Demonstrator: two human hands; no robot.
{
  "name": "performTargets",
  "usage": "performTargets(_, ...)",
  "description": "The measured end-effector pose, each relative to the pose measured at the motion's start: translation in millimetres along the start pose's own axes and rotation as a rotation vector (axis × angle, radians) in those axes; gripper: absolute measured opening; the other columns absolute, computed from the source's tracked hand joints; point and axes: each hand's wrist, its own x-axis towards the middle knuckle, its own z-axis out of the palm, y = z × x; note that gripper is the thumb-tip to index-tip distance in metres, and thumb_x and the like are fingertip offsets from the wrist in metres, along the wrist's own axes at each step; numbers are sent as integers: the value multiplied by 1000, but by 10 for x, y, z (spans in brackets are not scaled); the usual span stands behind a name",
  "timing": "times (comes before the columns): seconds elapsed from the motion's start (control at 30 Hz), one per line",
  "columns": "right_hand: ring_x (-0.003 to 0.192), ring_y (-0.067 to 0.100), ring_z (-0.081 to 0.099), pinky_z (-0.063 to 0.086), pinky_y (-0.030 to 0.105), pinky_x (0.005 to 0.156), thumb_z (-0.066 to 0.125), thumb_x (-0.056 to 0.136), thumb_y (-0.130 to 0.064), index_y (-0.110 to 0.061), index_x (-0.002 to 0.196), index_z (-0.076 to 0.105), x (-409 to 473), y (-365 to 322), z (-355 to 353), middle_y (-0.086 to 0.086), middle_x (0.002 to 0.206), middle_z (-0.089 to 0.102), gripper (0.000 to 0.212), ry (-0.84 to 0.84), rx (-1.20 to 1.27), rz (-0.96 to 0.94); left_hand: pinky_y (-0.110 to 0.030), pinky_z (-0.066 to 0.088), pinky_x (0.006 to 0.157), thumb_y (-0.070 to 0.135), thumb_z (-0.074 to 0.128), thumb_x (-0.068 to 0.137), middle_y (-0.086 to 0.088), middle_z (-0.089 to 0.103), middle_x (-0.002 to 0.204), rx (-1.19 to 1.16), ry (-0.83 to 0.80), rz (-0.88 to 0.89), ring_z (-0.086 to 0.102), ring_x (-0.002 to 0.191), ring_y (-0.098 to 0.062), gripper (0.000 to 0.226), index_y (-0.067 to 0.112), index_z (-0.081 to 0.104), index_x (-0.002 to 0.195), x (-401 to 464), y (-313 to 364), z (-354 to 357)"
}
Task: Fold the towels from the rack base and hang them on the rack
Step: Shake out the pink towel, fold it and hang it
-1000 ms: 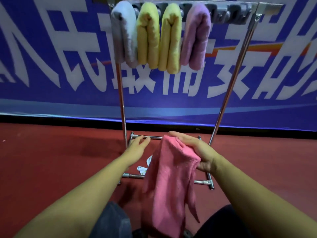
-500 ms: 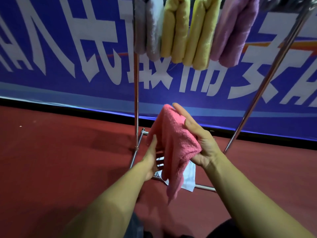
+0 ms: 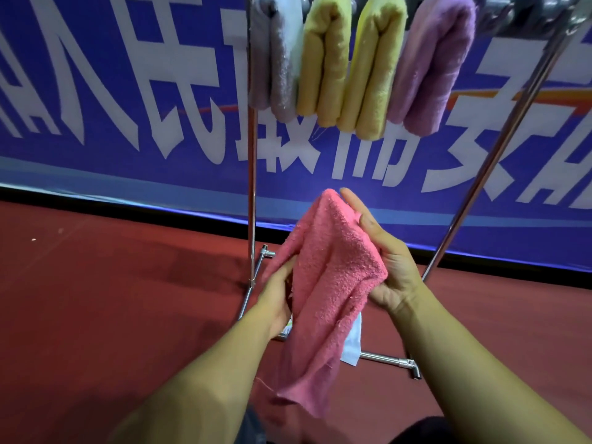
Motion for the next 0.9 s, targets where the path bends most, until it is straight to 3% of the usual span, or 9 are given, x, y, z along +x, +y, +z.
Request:
performTargets(0.07, 102, 17, 72, 60, 37, 94, 60, 94, -18, -19, 144, 58, -45, -33, -162, 5, 138, 66, 50, 124, -3, -6, -34, 54, 78, 22, 67, 91, -12, 73, 96, -46, 102, 98, 68, 83, -25, 13, 13, 76, 94, 79, 59, -88)
performTargets(0.17, 100, 18, 71, 61, 33, 84, 62, 93, -14, -18, 141, 61, -161, -90, -455, 8, 133, 69, 48, 283, -129, -7, -34, 53, 84, 7, 65, 88, -19, 72, 105, -75, 209, 271, 67, 94, -29, 25, 4, 73, 111, 118, 191, -267)
performTargets(0.3, 92, 19, 69, 60, 31, 83, 62, 94, -2, -15, 125, 72, -302, -92, -836, 11, 116, 76, 35, 531, -455, 3, -28, 54, 69, 1, 67, 88, -17, 69, 90, -99, 226, 310, 64, 78, -25, 10, 10, 66, 85, 82, 309, -452)
performTargets(0.4, 87, 13, 61, 51, 17, 77, 61, 96, 2, -10, 122, 74, -352, -43, -1015, 7, 109, 75, 31, 617, -817, -64, -28, 51, 72, 7, 75, 87, -10, 67, 90, 106, 308, 431, 61, 76, -19, 13, 14, 64, 90, 95, 329, -518)
performTargets(0.47, 92, 9, 62, 47, 7, 80, 60, 99, 0, -8, 120, 73, -385, -25, -1190, 8, 116, 74, 26, 655, -1142, -89, -30, 48, 76, 14, 74, 91, -4, 65, 90, 359, 362, 532, 58, 77, -14, 14, 15, 62, 97, 86, 319, -547)
performTargets(0.57, 101, 15, 64, 46, 20, 88, 57, 103, -9, -4, 118, 74, -462, -34, -1390, 14, 118, 74, 23, 683, -1429, -13, -34, 41, 69, 25, 68, 97, 0, 58, 84, 695, 299, 599, 51, 71, -14, 17, 15, 55, 98, 61, 288, -569)
performTargets(0.67, 101, 18, 66, 50, 29, 92, 56, 105, -28, -4, 115, 76, -573, -53, -1435, 9, 110, 76, 32, 753, -1335, 68, -37, 37, 66, 35, 61, 100, -5, 56, 83, 882, 303, 602, 49, 72, -21, 25, 12, 51, 98, 54, 261, -543)
performTargets(0.77, 95, 24, 71, 58, 39, 90, 68, 95, -44, -9, 111, 77, -684, -66, -1418, 4, 100, 78, 39, 782, -875, 256, -35, 35, 69, 37, 52, 104, -9, 59, 92, 982, 340, 583, 53, 83, -25, 31, 6, 50, 103, -2, 263, -456)
performTargets(0.9, 85, 16, 70, 60, 24, 72, 71, 93, -10, -1, 119, 73, -773, -64, -1402, 9, 104, 77, 27, 696, -656, 235, -34, 35, 71, 39, 53, 103, -8, 60, 94, 1002, 360, 513, 55, 86, -28, 34, 6, 54, 106, 25, 216, -412)
